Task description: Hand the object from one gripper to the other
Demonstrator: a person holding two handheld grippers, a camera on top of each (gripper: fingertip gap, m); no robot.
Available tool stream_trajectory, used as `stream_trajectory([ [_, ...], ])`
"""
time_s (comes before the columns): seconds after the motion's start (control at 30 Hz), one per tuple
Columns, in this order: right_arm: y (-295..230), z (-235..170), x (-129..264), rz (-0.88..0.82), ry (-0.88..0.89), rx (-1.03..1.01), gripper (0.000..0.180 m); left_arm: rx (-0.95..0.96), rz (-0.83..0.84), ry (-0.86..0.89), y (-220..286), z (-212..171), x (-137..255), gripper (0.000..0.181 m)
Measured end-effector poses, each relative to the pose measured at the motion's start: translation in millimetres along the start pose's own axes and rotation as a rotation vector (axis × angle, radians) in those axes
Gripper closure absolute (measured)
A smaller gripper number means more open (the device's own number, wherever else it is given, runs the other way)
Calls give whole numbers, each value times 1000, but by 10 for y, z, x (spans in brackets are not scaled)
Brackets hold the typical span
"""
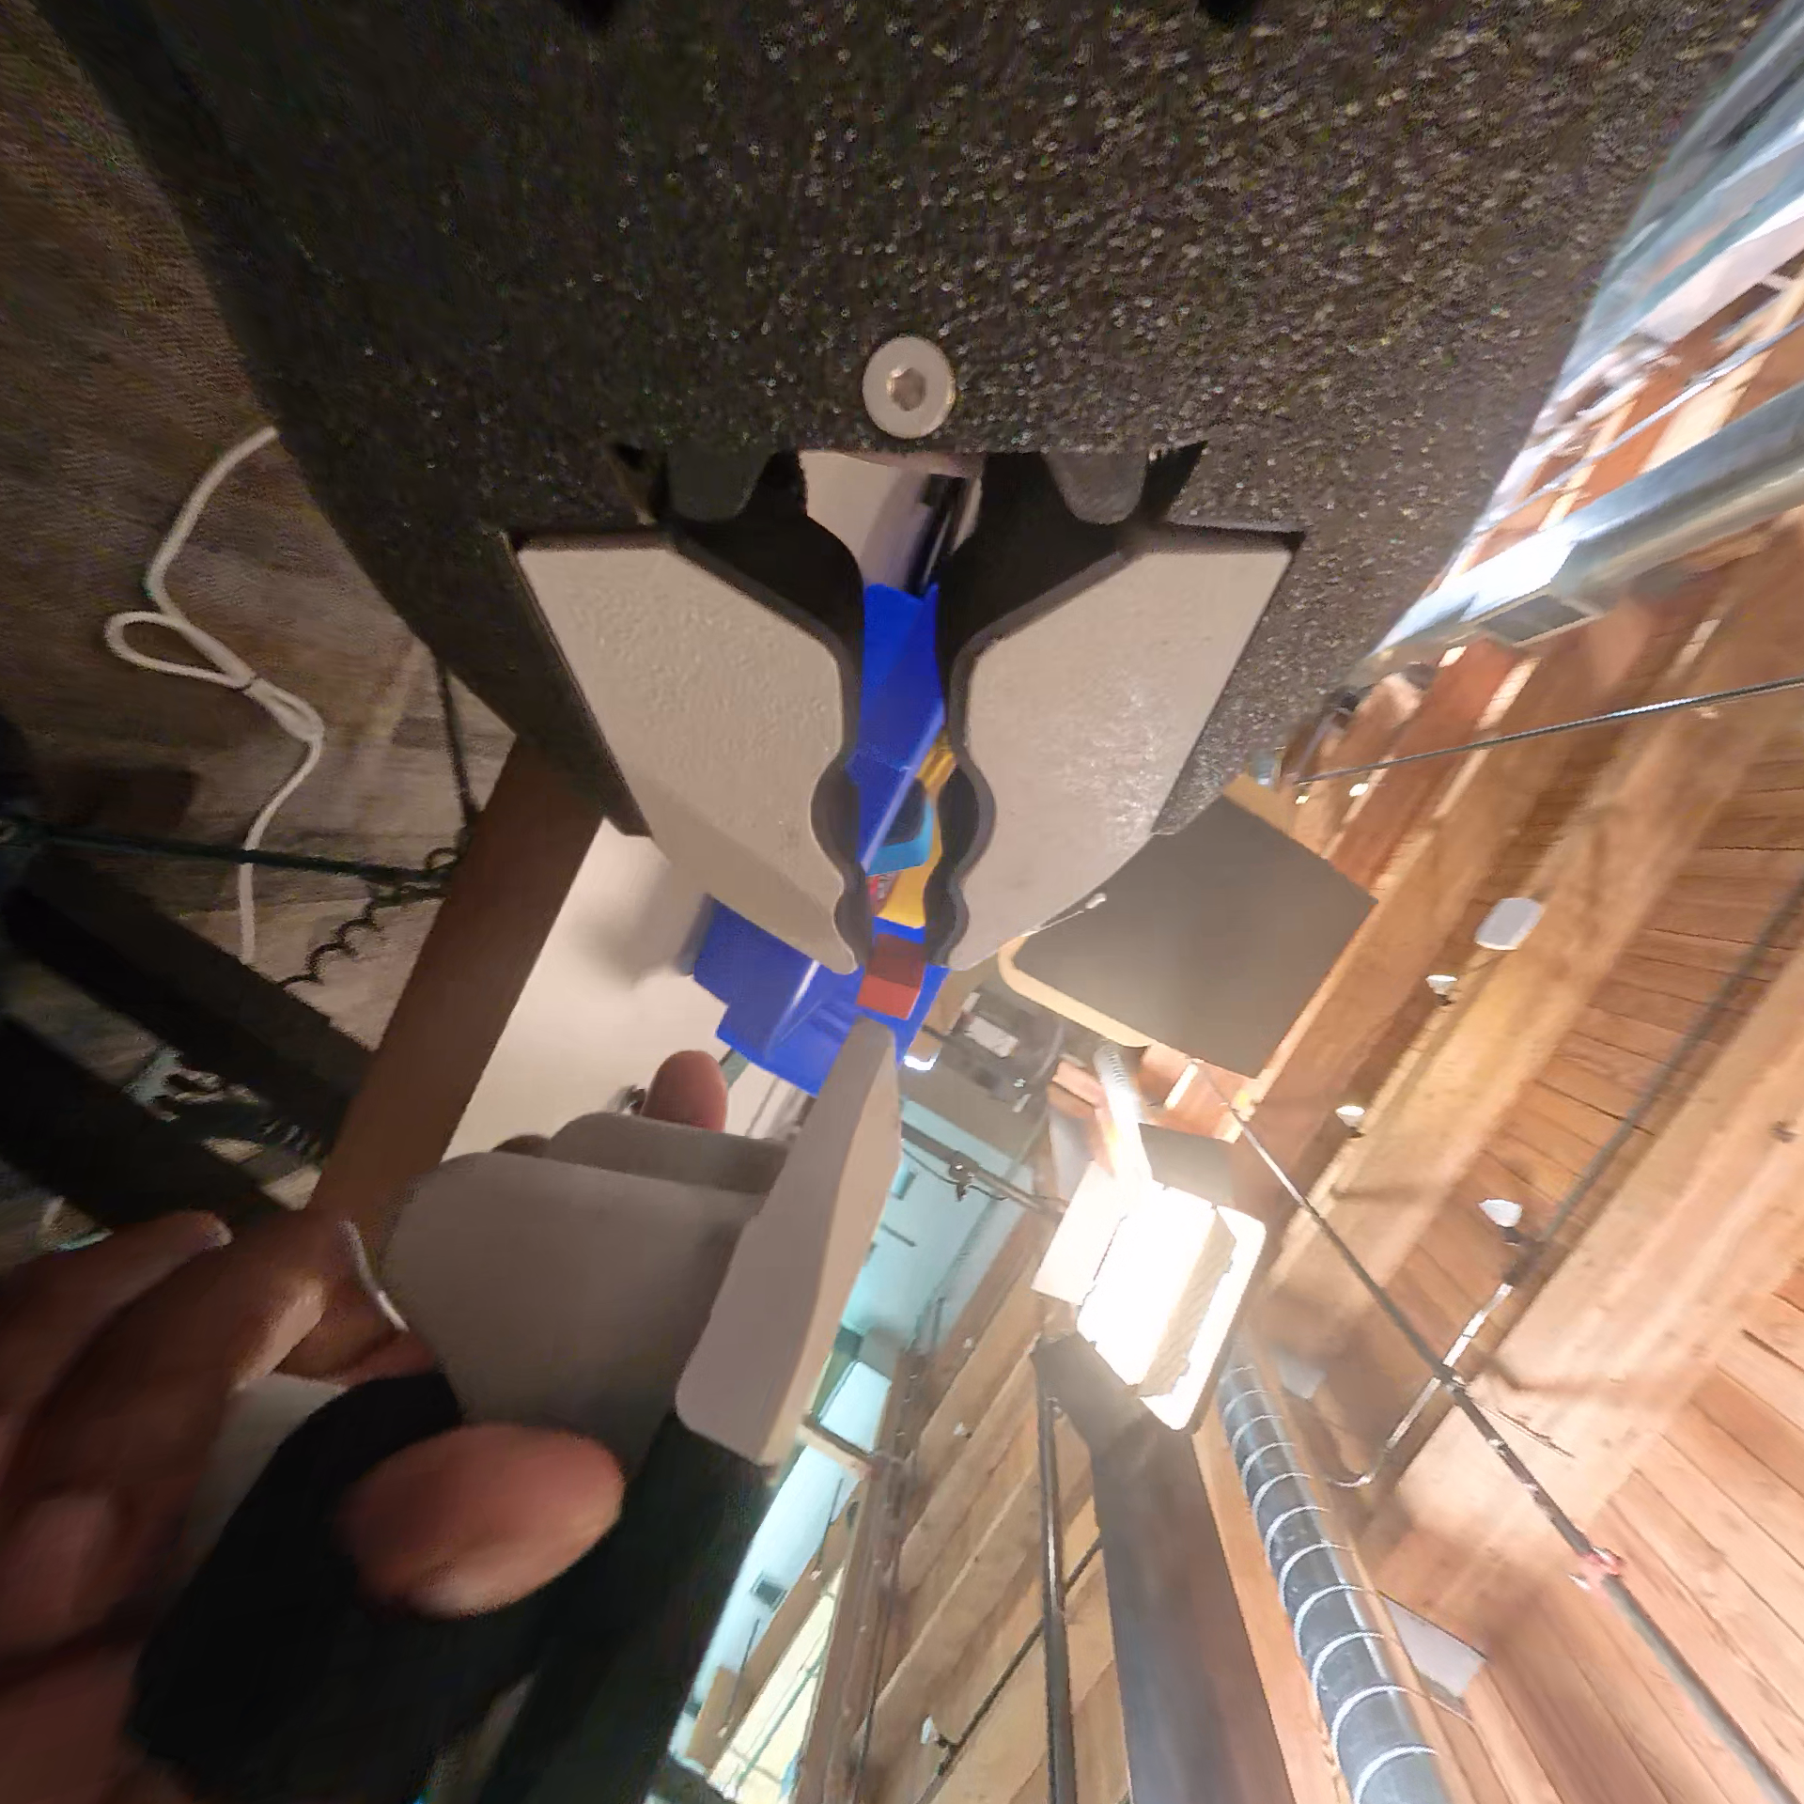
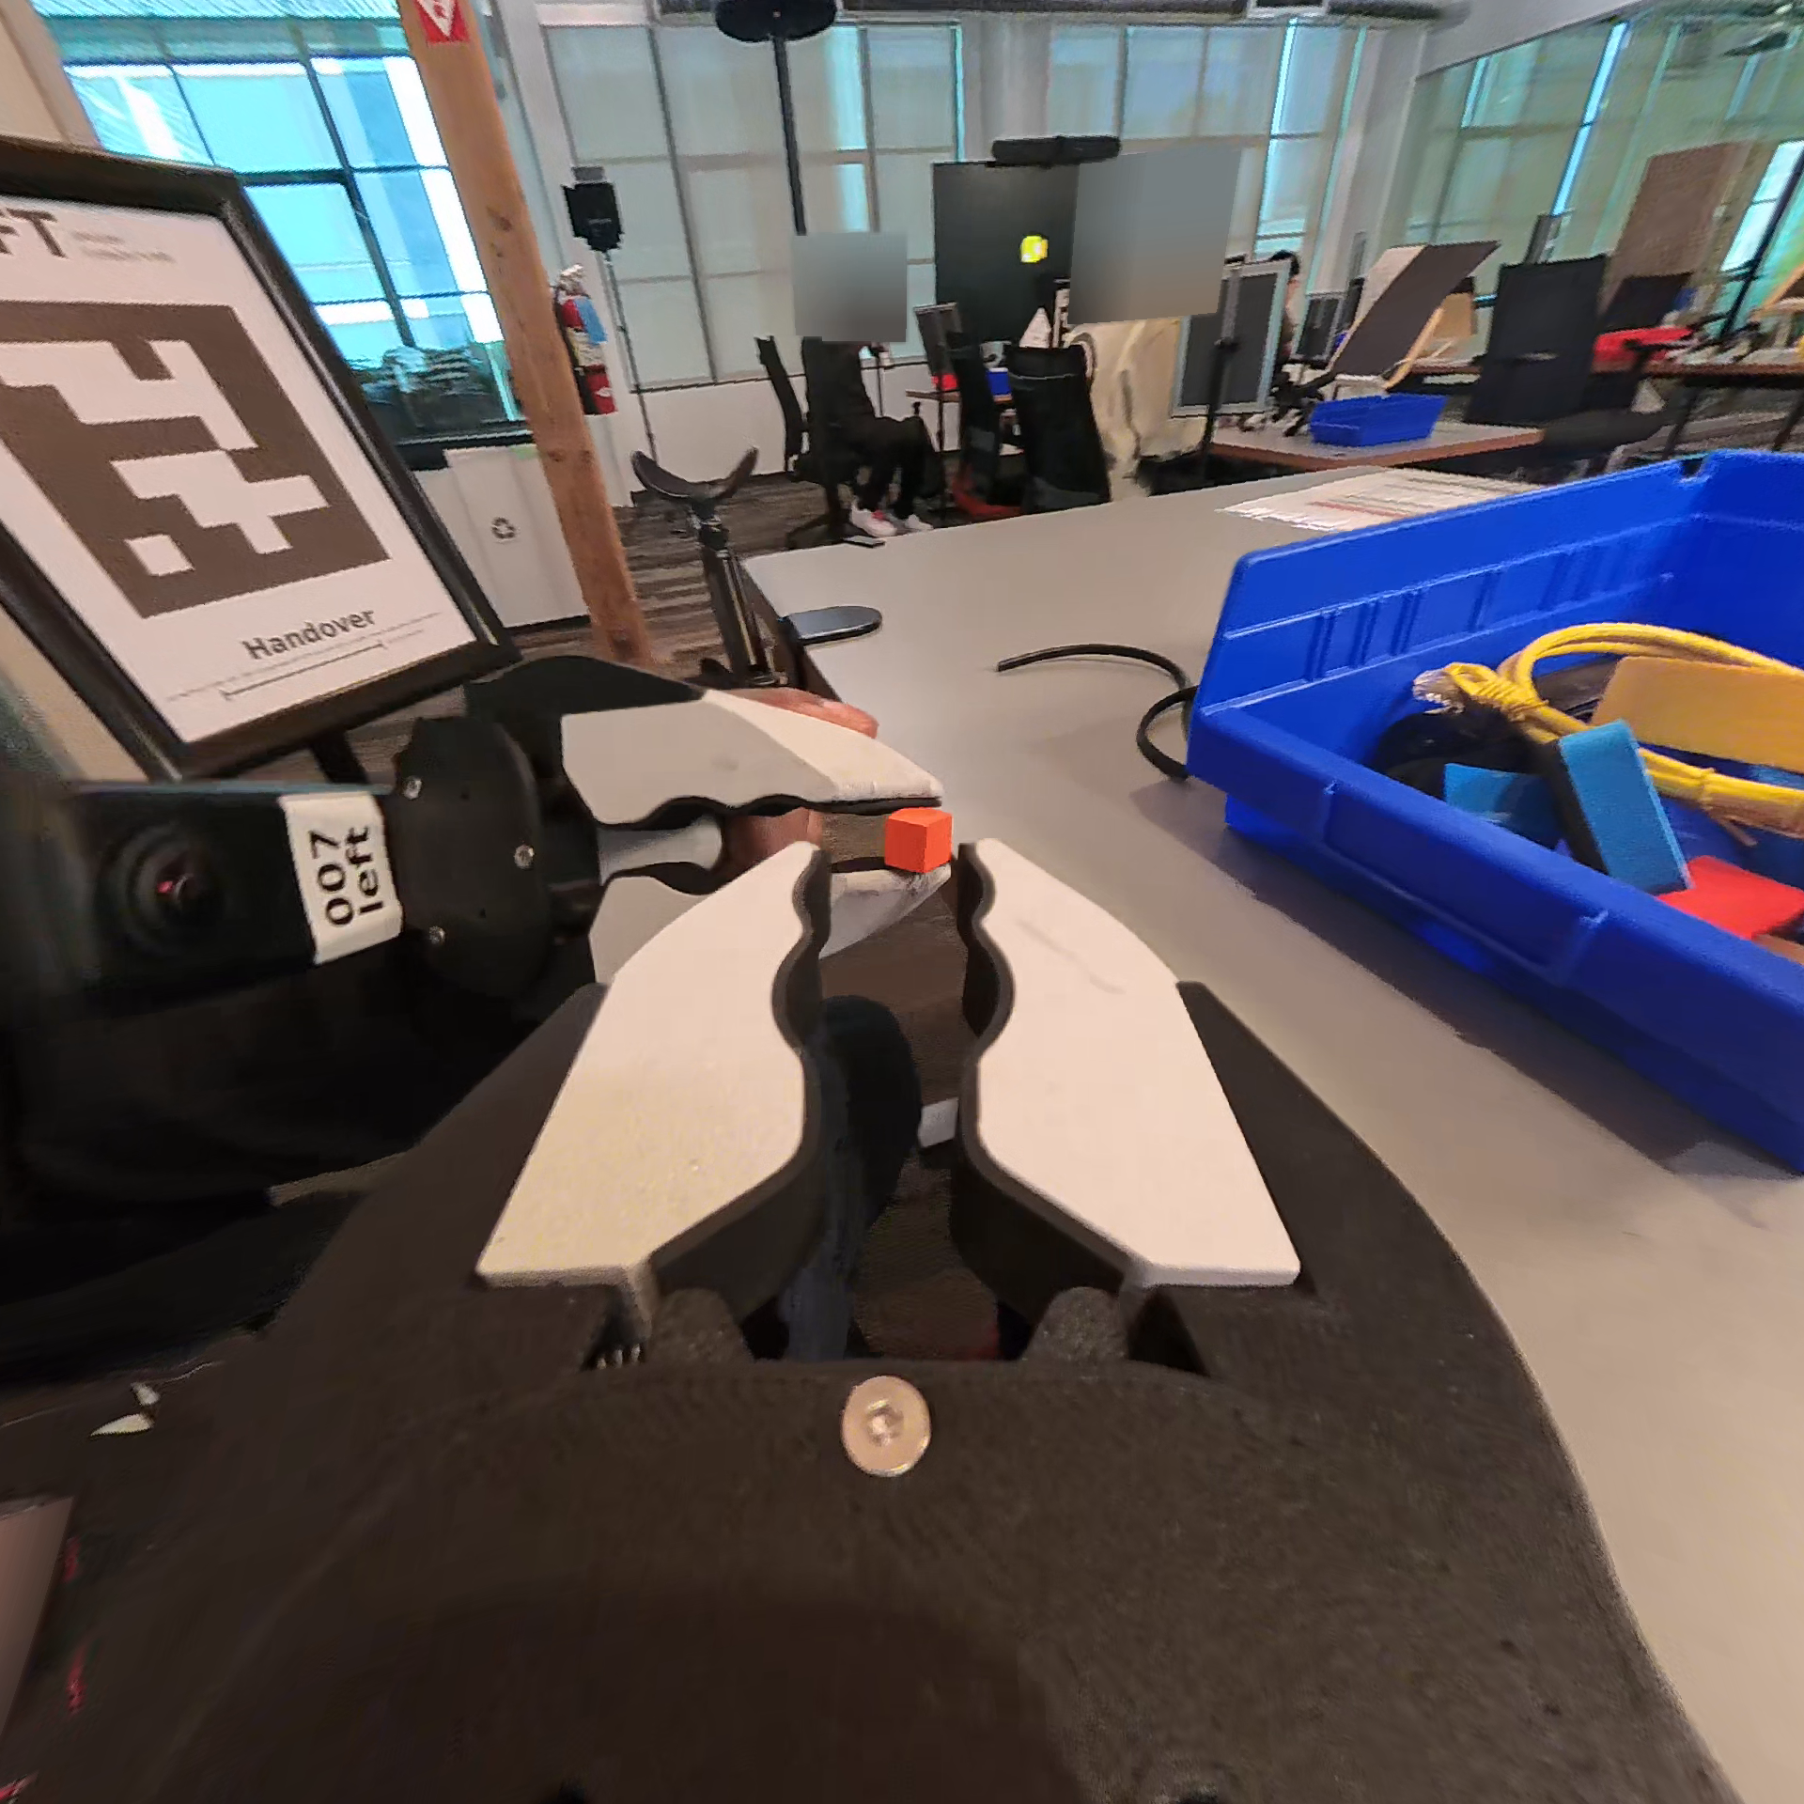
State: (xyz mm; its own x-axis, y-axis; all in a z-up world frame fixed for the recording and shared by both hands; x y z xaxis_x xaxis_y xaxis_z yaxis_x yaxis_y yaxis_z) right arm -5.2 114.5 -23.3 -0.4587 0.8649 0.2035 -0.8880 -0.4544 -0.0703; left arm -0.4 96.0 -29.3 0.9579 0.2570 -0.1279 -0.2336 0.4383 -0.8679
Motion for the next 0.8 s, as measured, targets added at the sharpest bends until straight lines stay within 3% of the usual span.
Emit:
stream_trajectory([
  [0.03,3,8,-5,-18,0,7,156,-23,18,-4,-2,3,0,170],
  [0.37,17,-23,-58,-82,-22,27,168,-152,92,5,31,63,13,170],
  [0.57,70,-46,-30,-142,-38,151,169,-11,-32,32,51,7,8,166],
  [0.67,112,-52,9,-196,-35,270,169,210,-243,-16,77,-157,-6,161],
  [0.8,72,-40,46,-247,-5,467,169,845,-695,-10,126,-123,85,151],
])
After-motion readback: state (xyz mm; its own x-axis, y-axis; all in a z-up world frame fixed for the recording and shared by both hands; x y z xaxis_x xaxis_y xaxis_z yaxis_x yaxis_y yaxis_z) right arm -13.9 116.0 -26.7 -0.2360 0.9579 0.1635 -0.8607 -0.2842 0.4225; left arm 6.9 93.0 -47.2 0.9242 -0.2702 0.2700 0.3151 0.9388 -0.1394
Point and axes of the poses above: each gripper's, where its closed fingertips meet, x back along the fingers, z out of its top, y = z × x across the jaws, the point moved 1 cm from there along x, back along the fingers, and after that the axes turned 8 degrees about -y, right-handed, at the moved point
